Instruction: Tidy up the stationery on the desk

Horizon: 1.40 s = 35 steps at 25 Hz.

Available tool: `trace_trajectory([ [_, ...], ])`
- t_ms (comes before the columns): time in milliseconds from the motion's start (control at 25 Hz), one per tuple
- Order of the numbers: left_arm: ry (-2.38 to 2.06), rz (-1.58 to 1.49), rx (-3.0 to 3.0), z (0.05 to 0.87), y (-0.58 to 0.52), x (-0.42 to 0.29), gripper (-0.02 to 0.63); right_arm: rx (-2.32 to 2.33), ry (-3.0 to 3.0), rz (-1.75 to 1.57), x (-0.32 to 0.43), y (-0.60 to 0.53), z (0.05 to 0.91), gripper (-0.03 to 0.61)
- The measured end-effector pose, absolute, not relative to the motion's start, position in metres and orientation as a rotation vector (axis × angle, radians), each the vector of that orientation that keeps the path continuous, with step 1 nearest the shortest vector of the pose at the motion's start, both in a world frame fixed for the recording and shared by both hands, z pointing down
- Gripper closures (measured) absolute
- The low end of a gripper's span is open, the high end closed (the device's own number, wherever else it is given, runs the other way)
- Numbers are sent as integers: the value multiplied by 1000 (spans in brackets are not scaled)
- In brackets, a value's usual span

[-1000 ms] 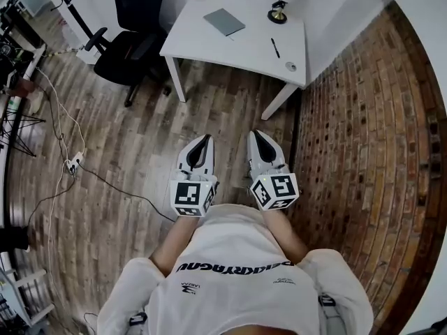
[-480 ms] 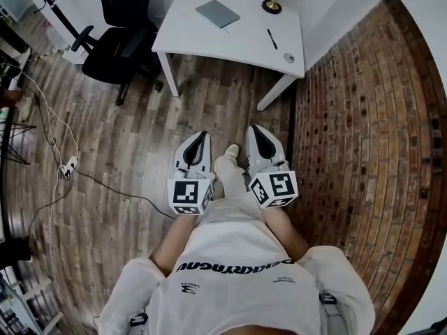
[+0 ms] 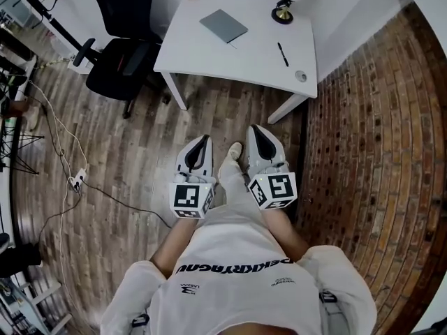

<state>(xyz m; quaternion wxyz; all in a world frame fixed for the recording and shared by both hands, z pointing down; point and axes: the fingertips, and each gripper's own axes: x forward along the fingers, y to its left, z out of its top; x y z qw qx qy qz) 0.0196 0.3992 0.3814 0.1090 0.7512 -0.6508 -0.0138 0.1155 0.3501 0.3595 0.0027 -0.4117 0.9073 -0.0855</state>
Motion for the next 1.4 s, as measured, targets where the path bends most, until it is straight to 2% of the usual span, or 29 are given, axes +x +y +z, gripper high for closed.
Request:
trace_trajectory([
  [800, -1855, 14, 2132, 373, 92, -13, 617, -1305, 2871, -439, 87, 50, 364, 581],
  [1400, -1877, 55, 2027, 397, -4, -48, 615, -1273, 2929, -585, 48, -39, 391, 581],
])
